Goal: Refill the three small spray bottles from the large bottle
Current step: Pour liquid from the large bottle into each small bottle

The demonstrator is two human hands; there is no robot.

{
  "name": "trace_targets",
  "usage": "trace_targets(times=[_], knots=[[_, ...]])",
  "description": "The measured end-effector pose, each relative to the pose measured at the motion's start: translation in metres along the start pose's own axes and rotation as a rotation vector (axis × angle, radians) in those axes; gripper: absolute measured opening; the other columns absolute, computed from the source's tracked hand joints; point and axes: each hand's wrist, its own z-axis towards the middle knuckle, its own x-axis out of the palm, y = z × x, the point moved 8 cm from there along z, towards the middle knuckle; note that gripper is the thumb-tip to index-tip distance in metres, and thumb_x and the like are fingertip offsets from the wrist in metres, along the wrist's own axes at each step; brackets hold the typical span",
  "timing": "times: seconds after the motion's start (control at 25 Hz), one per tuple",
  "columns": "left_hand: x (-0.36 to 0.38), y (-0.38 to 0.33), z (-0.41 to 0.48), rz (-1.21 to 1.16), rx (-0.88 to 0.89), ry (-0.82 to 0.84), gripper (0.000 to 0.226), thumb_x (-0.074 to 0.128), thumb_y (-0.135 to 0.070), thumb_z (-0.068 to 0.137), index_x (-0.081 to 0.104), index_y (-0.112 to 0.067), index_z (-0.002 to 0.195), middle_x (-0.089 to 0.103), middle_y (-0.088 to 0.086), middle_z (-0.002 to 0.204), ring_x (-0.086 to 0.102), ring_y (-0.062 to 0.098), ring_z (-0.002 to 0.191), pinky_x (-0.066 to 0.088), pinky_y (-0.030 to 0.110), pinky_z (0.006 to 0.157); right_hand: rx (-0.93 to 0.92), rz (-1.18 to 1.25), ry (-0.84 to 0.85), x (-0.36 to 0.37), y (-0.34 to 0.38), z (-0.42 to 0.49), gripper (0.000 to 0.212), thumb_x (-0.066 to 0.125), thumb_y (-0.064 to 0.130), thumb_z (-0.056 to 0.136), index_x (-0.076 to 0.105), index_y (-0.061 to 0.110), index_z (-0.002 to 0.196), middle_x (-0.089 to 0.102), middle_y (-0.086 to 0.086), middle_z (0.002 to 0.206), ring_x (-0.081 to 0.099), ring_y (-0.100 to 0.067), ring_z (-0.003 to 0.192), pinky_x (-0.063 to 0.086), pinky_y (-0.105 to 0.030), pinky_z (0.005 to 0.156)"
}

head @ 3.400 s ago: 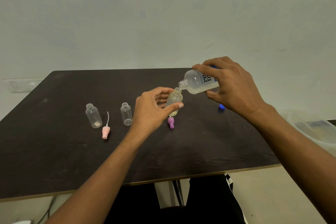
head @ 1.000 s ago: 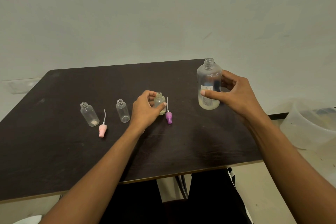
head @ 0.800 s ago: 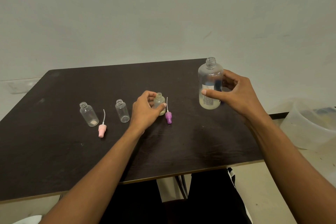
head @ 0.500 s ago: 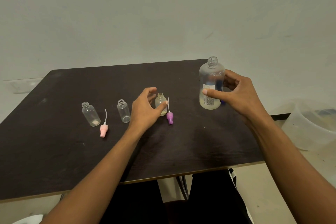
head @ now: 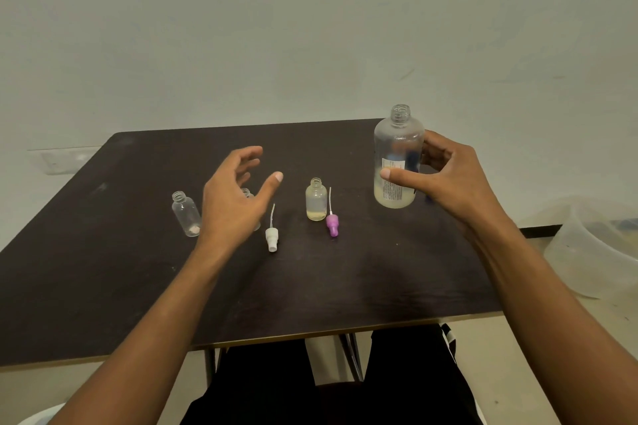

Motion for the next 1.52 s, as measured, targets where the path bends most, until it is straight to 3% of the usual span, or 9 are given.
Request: trace_targets(times=[0.16, 0.36, 0.68, 0.92, 1.08, 1.24, 1.4, 1.52], knots=[[-0.013, 0.022, -0.002, 0.043, -0.059, 0.008, 0.053, 0.083, -0.032, 0.091, 0.062, -0.023, 0.140, 0.065, -0.009, 0.141, 0.060, 0.004, 0.132, 0.050, 0.036, 0.115, -0.029, 0.022, 0.029, 0.016, 0.010, 0.003, 0.068, 0.091, 0.048, 0.071, 0.069, 0.038, 0.134, 0.073, 0.026, 0.121, 0.067, 0.006, 0.115, 0.050, -0.003, 0.086], [-0.013, 0.051, -0.003, 0.103, -0.164, 0.040, 0.062, 0.085, -0.034, 0.089, 0.060, -0.020, 0.143, 0.065, -0.006, 0.142, 0.061, 0.008, 0.129, 0.051, 0.034, 0.113, -0.047, 0.028, 0.070, 0.036, 0.017, 0.006, 0.066, 0.093, 0.042, 0.074, 0.069, 0.035, 0.135, 0.074, 0.022, 0.123, 0.067, 0.003, 0.118, 0.051, -0.011, 0.093], [-0.013, 0.073, -0.003, 0.132, -0.235, 0.068, 0.054, 0.090, -0.030, 0.084, 0.068, -0.016, 0.131, 0.074, -0.004, 0.119, 0.070, 0.010, 0.111, 0.058, 0.035, 0.103, -0.069, 0.028, 0.094, 0.058, 0.030, 0.007, 0.062, 0.094, 0.038, 0.075, 0.071, 0.033, 0.132, 0.076, 0.025, 0.117, 0.068, 0.006, 0.114, 0.048, -0.002, 0.086], [-0.009, 0.078, -0.006, 0.104, -0.257, 0.097, 0.044, 0.091, -0.019, 0.083, 0.071, -0.013, 0.122, 0.078, -0.002, 0.109, 0.073, 0.006, 0.101, 0.060, 0.023, 0.094, -0.077, 0.017, 0.115, 0.068, 0.035, 0.007, 0.064, 0.093, 0.039, 0.076, 0.070, 0.033, 0.135, 0.075, 0.021, 0.121, 0.068, 0.003, 0.116, 0.049, -0.003, 0.087], [-0.012, 0.077, -0.008, 0.058, -0.249, 0.064, 0.037, 0.089, -0.017, 0.085, 0.074, -0.012, 0.119, 0.079, -0.002, 0.106, 0.073, 0.000, 0.095, 0.057, 0.010, 0.084, -0.066, 0.024, 0.121, 0.072, 0.035, 0.006, 0.062, 0.095, 0.035, 0.076, 0.071, 0.033, 0.133, 0.076, 0.020, 0.120, 0.069, -0.001, 0.117, 0.052, -0.008, 0.091], [-0.017, 0.062, -0.007, 0.007, -0.201, 0.052, 0.038, 0.088, -0.020, 0.086, 0.074, -0.013, 0.121, 0.078, -0.004, 0.109, 0.074, 0.004, 0.102, 0.060, 0.020, 0.092, -0.065, -0.018, 0.136, 0.077, 0.038, 0.006, 0.064, 0.095, 0.039, 0.076, 0.070, 0.035, 0.134, 0.075, 0.020, 0.122, 0.068, 0.002, 0.118, 0.051, -0.008, 0.090], [-0.025, 0.035, -0.001, -0.078, -0.136, 0.036, 0.039, 0.087, -0.022, 0.087, 0.073, -0.015, 0.123, 0.079, -0.005, 0.110, 0.075, 0.003, 0.102, 0.060, 0.019, 0.091, -0.126, -0.143, 0.129, 0.080, 0.051, 0.013, 0.073, 0.094, 0.045, 0.074, 0.066, 0.034, 0.141, 0.074, 0.017, 0.126, 0.068, 0.000, 0.119, 0.055, -0.020, 0.100], [-0.030, 0.014, 0.002, -0.114, -0.094, 0.020, 0.040, 0.088, -0.024, 0.087, 0.074, -0.016, 0.124, 0.079, -0.010, 0.109, 0.075, -0.003, 0.098, 0.058, 0.011, 0.084, -0.173, -0.232, 0.097, 0.080, 0.062, 0.022, 0.078, 0.094, 0.048, 0.072, 0.064, 0.035, 0.143, 0.073, 0.019, 0.123, 0.067, 0.005, 0.113, 0.054, -0.012, 0.097]])
